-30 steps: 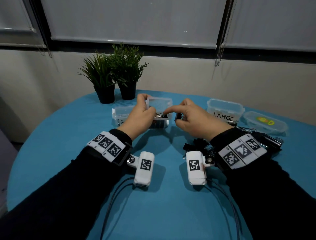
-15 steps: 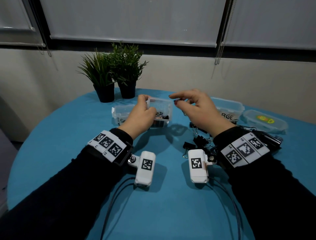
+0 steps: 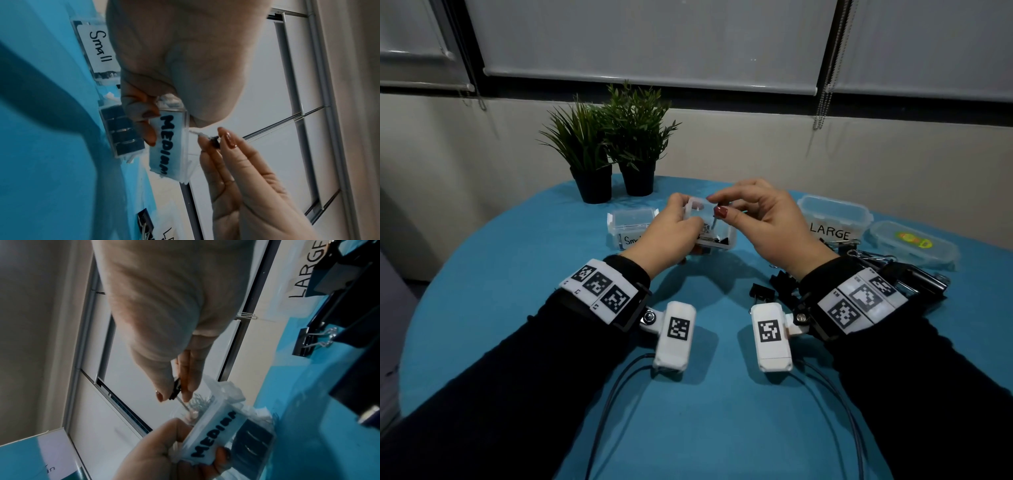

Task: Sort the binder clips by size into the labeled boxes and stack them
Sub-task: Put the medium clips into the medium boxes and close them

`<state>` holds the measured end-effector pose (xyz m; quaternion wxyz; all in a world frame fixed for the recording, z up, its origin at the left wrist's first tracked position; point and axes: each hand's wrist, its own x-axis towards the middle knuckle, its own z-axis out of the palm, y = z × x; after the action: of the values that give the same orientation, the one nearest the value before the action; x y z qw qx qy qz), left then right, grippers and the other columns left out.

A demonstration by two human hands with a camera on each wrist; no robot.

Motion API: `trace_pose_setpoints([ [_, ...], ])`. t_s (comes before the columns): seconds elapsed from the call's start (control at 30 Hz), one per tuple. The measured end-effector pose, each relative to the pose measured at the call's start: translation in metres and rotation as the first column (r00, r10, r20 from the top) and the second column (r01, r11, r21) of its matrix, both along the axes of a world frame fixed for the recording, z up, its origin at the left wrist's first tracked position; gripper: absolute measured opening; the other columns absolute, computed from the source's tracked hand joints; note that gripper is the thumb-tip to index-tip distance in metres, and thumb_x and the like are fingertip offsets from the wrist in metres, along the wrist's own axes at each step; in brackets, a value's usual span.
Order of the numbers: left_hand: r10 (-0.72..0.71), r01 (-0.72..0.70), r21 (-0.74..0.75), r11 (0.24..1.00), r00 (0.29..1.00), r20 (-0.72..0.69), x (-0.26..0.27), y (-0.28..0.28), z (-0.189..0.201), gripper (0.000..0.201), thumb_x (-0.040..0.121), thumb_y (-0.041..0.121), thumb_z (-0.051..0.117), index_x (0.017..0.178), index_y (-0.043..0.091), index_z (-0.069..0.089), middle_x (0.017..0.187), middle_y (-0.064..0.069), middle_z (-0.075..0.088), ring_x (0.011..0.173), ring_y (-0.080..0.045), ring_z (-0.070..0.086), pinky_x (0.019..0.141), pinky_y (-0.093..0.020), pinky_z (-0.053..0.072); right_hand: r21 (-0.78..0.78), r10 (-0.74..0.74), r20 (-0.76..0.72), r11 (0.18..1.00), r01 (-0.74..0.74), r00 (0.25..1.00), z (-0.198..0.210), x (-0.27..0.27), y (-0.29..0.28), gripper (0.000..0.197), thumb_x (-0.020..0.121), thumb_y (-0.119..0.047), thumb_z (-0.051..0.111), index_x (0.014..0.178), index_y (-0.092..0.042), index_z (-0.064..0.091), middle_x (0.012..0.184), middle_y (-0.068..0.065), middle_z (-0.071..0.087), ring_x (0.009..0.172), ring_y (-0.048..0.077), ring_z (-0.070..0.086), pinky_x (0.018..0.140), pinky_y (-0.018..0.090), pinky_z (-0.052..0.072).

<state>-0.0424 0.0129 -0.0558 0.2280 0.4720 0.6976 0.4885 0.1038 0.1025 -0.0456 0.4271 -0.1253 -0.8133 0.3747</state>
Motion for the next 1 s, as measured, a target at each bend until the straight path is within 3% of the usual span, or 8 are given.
trace_pose_setpoints([
  [0.07,-0.004,0.004,0.000,1.000,1.000,-0.008,0.001,-0.001,0.001,0.025,0.101,0.020,0.043,0.126,0.021,0.041,0.103,-0.007,0.068,0.078,-0.024,0.073,0.049,-0.027,0.044,0.033,-0.018,0.007,0.999,0.018,1.000,-0.002,0.001,0.003,0.010,0.088,-0.008,0.075,0.097,-0.011,0.075,0.103,0.013,0.061,0.088,0.018,0.070,0.088,0.028,0.056],
  [0.17,0.002,-0.002,0.003,1.000,1.000,0.000,0.001,-0.001,0.000,0.027,0.100,0.020,0.044,0.127,0.022,0.042,0.103,-0.007,0.067,0.070,-0.018,0.069,0.049,-0.026,0.044,0.232,-0.141,0.086,0.966,0.118,0.986,-0.002,0.005,0.008,0.009,0.084,-0.019,0.080,0.093,-0.020,0.078,0.098,-0.002,0.070,0.095,0.013,0.064,0.085,0.024,0.048],
  [0.3,0.003,-0.003,0.007,1.000,1.000,0.011,-0.001,0.001,-0.002,0.028,0.099,0.020,0.043,0.127,0.022,0.043,0.108,-0.011,0.067,0.074,-0.022,0.067,0.051,-0.028,0.044,0.318,-0.239,0.134,0.929,0.187,0.962,-0.002,0.007,0.013,0.013,0.081,-0.035,0.081,0.094,-0.033,0.078,0.103,-0.011,0.071,0.107,0.017,0.048,0.098,0.036,0.043],
  [0.4,0.008,-0.008,0.009,1.000,0.999,0.040,0.000,0.002,-0.003,0.029,0.097,0.019,0.044,0.126,0.023,0.045,0.108,-0.014,0.068,0.081,-0.029,0.070,0.052,-0.029,0.044,0.421,-0.266,0.128,0.887,0.191,0.955,-0.002,0.006,0.015,0.013,0.080,-0.035,0.081,0.092,-0.030,0.079,0.106,-0.018,0.069,0.108,0.019,0.044,0.099,0.049,0.041],
  [0.63,-0.024,0.023,0.032,0.999,0.999,0.029,0.000,0.002,-0.004,0.028,0.096,0.019,0.048,0.123,0.025,0.045,0.111,-0.016,0.066,0.079,-0.027,0.067,0.048,-0.028,0.044,0.430,-0.385,0.408,0.881,0.198,0.828,-0.006,0.008,0.020,0.019,0.096,-0.038,0.064,0.103,-0.027,0.077,0.138,0.000,0.047,0.134,0.024,0.034,0.112,0.050,0.031],
  [0.77,-0.013,0.012,0.034,0.999,1.000,0.004,0.000,0.002,-0.003,0.025,0.096,0.019,0.046,0.120,0.027,0.044,0.108,-0.017,0.066,0.084,-0.033,0.069,0.049,-0.028,0.042,0.410,-0.382,0.458,0.892,0.190,0.803,-0.003,0.007,0.013,0.027,0.103,-0.032,0.049,0.121,-0.037,0.068,0.147,0.002,0.041,0.141,0.025,0.026,0.116,0.048,0.023],
  [0.87,-0.017,0.018,0.021,1.000,1.000,-0.021,0.001,0.001,-0.002,0.025,0.097,0.020,0.046,0.120,0.027,0.042,0.109,-0.019,0.067,0.093,-0.040,0.070,0.048,-0.028,0.042,0.437,-0.407,0.478,0.879,0.191,0.779,0.001,0.009,0.009,0.034,0.100,-0.028,0.049,0.128,-0.038,0.065,0.151,0.000,0.038,0.143,0.022,0.022,0.114,0.044,0.019],
  [1.0,-0.019,0.021,0.031,0.999,0.999,-0.047,0.002,0.001,-0.001,0.026,0.097,0.018,0.045,0.121,0.026,0.041,0.101,-0.013,0.065,0.078,-0.030,0.067,0.044,-0.026,0.043,0.466,-0.421,0.501,0.867,0.174,0.756,0.004,0.010,0.004,0.039,0.099,-0.029,0.048,0.133,-0.038,0.063,0.155,-0.001,0.035,0.145,0.021,0.019,0.115,0.045,0.018],
])
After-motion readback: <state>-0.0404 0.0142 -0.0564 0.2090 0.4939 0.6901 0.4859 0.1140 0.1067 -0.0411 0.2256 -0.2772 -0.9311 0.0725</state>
